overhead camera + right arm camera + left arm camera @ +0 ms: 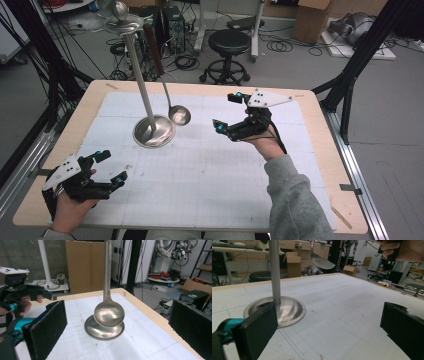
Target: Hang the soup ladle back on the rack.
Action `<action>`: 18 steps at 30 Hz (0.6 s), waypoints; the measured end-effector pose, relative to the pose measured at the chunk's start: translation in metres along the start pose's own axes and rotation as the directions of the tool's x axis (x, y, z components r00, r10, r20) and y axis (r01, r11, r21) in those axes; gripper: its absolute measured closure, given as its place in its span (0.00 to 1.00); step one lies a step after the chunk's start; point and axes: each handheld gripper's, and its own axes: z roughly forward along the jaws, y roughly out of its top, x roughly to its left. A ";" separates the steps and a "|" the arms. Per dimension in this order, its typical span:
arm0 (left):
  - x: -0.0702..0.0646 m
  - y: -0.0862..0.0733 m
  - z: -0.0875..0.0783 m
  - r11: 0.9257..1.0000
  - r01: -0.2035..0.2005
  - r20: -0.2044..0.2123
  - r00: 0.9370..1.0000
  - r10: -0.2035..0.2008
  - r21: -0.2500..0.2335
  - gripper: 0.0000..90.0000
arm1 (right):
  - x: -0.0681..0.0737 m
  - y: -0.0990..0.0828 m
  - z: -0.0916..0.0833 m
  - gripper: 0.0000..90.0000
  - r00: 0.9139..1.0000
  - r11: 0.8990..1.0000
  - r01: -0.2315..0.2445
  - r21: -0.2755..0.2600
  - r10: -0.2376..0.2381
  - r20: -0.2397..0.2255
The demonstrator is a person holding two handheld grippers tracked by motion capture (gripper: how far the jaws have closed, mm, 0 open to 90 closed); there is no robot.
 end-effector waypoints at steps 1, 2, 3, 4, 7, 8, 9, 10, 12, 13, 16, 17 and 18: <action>0.000 0.000 0.001 1.000 -0.002 0.003 1.000 0.002 -0.002 0.02 | 0.000 -0.003 -0.004 0.01 1.000 1.000 -0.003 -0.004 0.003 -0.003; 0.000 0.000 0.001 1.000 0.000 0.004 1.000 0.000 -0.003 0.02 | -0.001 -0.009 -0.011 0.01 1.000 1.000 -0.017 -0.006 0.017 0.007; -0.001 0.001 0.001 1.000 -0.002 0.012 1.000 0.002 -0.003 0.02 | -0.002 -0.013 -0.015 0.01 1.000 1.000 -0.021 -0.007 0.021 0.009; -0.001 0.001 0.001 1.000 -0.002 0.012 1.000 0.002 -0.003 0.02 | -0.002 -0.013 -0.015 0.01 1.000 1.000 -0.021 -0.007 0.021 0.009; -0.001 0.001 0.002 1.000 0.000 0.015 1.000 0.000 -0.013 0.02 | -0.003 -0.025 -0.026 0.01 0.999 0.999 -0.041 -0.007 0.041 0.022; -0.001 0.001 0.002 1.000 -0.001 0.014 1.000 0.002 -0.013 0.02 | -0.003 -0.028 -0.029 0.01 0.998 0.999 -0.049 -0.009 0.049 0.025; -0.001 0.001 0.002 1.000 0.000 0.015 1.000 0.001 -0.013 0.02 | -0.004 -0.031 -0.032 0.01 0.998 0.998 -0.054 -0.010 0.055 0.027; -0.001 0.001 0.002 1.000 0.000 0.015 1.000 0.001 -0.013 0.02 | -0.004 -0.034 -0.033 0.01 0.998 0.998 -0.058 -0.010 0.059 0.030; 0.000 0.001 0.004 1.000 0.000 0.014 1.000 0.000 -0.008 0.02 | -0.006 -0.040 -0.038 0.01 0.997 0.998 -0.066 -0.016 0.066 0.036; 0.000 0.001 0.005 1.000 0.003 0.014 1.000 -0.003 -0.009 0.02 | -0.006 -0.042 -0.039 0.01 0.996 0.997 -0.076 -0.011 0.076 0.034; -0.001 0.001 0.005 1.000 -0.001 0.016 1.000 0.001 -0.006 0.02 | -0.006 -0.050 -0.044 0.01 0.995 0.996 -0.090 0.004 0.090 0.045; -0.001 0.001 0.005 1.000 0.000 0.016 1.000 0.000 -0.007 0.02 | -0.006 -0.052 -0.046 0.01 0.995 0.996 -0.087 0.006 0.086 0.046; -0.001 0.001 0.005 1.000 0.000 0.016 1.000 0.000 -0.007 0.02 | -0.006 -0.052 -0.046 0.01 0.995 0.996 -0.087 0.006 0.086 0.046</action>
